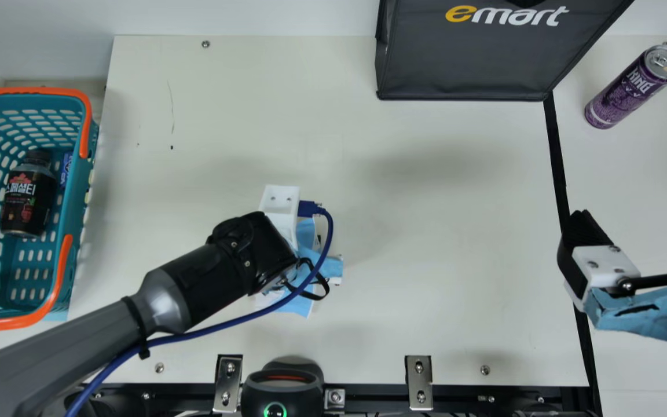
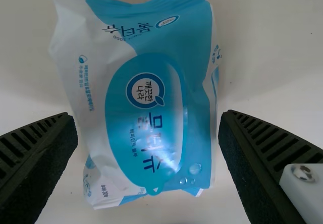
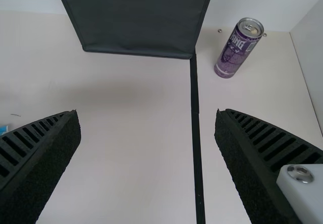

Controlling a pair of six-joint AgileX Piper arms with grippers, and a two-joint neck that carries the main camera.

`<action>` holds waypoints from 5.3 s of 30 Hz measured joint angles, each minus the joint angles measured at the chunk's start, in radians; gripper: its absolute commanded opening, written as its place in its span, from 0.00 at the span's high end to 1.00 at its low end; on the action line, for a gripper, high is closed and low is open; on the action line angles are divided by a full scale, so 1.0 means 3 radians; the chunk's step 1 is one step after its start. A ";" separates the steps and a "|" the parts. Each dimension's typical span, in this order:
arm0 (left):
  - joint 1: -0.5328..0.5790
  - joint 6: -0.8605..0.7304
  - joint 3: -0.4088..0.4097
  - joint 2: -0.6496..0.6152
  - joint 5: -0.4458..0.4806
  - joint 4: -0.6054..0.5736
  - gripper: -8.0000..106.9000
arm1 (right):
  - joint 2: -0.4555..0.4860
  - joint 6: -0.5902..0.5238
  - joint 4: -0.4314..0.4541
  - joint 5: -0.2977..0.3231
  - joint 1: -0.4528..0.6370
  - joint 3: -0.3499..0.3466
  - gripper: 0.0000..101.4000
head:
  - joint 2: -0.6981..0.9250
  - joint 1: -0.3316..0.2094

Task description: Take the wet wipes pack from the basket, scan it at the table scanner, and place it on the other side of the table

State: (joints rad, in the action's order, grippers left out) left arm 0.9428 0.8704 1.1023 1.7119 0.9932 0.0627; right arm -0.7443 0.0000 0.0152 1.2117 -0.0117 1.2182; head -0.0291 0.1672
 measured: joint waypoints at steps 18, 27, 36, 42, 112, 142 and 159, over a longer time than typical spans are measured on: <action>-0.0019 -0.0053 -0.0018 0.0039 -0.0098 0.0008 1.00 | 0.0000 0.0000 0.0000 0.0000 0.0000 0.0000 0.06 | 0.0000 0.0000; -0.0019 -0.0020 0.0008 -0.0009 -0.0108 0.0057 1.00 | 0.0000 0.0000 0.0000 0.0000 0.0000 0.0000 0.06 | 0.0000 0.0000; -0.0052 0.0128 0.0039 -0.0100 -0.0208 0.0164 1.00 | 0.0000 0.0000 0.0000 0.0000 0.0000 0.0000 0.06 | 0.0000 0.0000; -0.0060 0.0170 0.0047 -0.0116 -0.0254 0.0198 1.00 | 0.0000 0.0000 0.0000 0.0000 0.0000 0.0000 0.06 | 0.0000 0.0000; -0.0235 0.0366 0.0108 -0.0426 -0.0366 0.0455 0.39 | 0.0000 0.0000 0.0000 0.0000 0.0000 0.0000 0.06 | 0.0000 0.0000; -0.0234 -0.0051 0.0281 0.0203 -0.0281 0.0337 0.15 | 0.0000 0.0000 0.0000 0.0000 0.0000 0.0000 0.06 | 0.0000 0.0000; -0.0322 -0.0251 0.0261 0.0316 -0.0331 0.0290 0.73 | 0.0000 0.0000 0.0000 0.0000 0.0000 0.0000 0.06 | 0.0000 0.0000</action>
State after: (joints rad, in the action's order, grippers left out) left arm 0.8462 0.7951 1.1808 1.8067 0.8939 0.1498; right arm -0.7443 0.0000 0.0152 1.2117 -0.0117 1.2182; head -0.0291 0.1672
